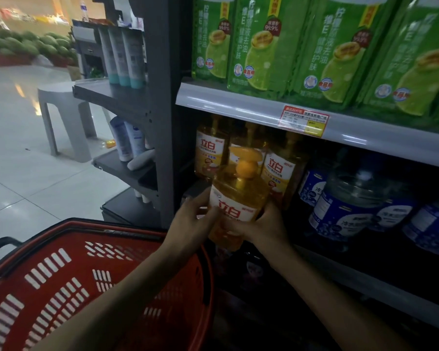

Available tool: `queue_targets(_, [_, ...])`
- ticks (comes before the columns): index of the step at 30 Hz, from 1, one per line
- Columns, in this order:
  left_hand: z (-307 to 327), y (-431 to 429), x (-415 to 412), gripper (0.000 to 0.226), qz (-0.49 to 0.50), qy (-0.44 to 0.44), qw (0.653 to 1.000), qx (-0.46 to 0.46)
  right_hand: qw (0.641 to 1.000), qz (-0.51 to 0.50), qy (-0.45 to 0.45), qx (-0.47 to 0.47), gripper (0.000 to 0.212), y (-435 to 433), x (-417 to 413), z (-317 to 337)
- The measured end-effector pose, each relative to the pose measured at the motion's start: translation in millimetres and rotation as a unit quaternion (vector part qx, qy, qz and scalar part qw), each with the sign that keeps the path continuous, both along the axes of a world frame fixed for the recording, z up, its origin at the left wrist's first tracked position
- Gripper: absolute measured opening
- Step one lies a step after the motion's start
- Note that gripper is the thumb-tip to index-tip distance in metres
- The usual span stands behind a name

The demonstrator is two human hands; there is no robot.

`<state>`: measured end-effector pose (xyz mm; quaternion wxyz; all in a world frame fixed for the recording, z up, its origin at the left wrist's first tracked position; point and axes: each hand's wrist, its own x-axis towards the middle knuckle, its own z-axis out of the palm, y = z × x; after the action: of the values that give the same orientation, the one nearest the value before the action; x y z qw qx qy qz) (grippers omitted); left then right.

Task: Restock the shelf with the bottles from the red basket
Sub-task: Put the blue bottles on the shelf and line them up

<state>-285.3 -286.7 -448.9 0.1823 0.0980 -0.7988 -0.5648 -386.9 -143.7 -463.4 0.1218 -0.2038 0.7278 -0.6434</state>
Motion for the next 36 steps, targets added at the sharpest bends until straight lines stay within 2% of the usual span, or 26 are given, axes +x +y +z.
queue_targets(3, [2.6,17.2,-1.0,0.035,-0.013,0.005,1.000,0.016,0.999,-0.002,-0.040,-0.022,0.063,17.8,-1.0,-1.2])
queue_targets(10, [-7.9,40.5,-9.2,0.030,-0.035,-0.040,0.995,0.089,0.999,-0.030,-0.037,0.009,0.070,56.5,-5.4,-5.7])
queue_targets(13, [-10.6,41.1,-25.1,0.030,-0.016,-0.050,0.996,0.075,0.999,-0.034,-0.025,0.009,0.078,71.2,-6.4,-3.5])
queue_targets(15, [-11.9,38.9,-43.7,0.034,0.012,-0.054,0.997,0.053,0.999,-0.038,-0.035,0.001,0.076,79.7,-8.6,-3.0])
queue_targets(19, [-14.5,32.5,-91.3,0.032,0.075,-0.012,0.994,0.073,0.998,-0.038,-0.037,-0.022,0.063,94.9,-15.8,-2.1])
queue_targets(21, [-19.0,30.1,-112.8,0.039,0.080,-0.002,0.993,0.084,0.998,-0.040,-0.033,-0.029,0.062,99.2,-20.2,-2.6])
queue_targets(25, [-32.0,33.9,-142.1,0.035,0.081,-0.001,0.985,0.154,0.997,-0.054,-0.034,-0.045,0.062,103.5,-30.7,-5.1])
queue_targets(28, [-41.8,40.9,-154.7,0.032,0.082,0.013,0.981,0.173,0.996,-0.067,-0.024,-0.049,0.063,107.3,-36.4,-5.2])
queue_targets(33, [-45.8,40.8,-164.3,0.031,0.118,0.029,0.985,0.122,0.996,-0.072,-0.020,-0.048,0.067,112.1,-40.1,-4.3])
queue_targets(36, [-56.8,35.7,-172.4,0.061,0.163,0.021,0.985,0.058,0.996,-0.081,-0.014,-0.038,0.068,113.4,-39.4,-1.7])
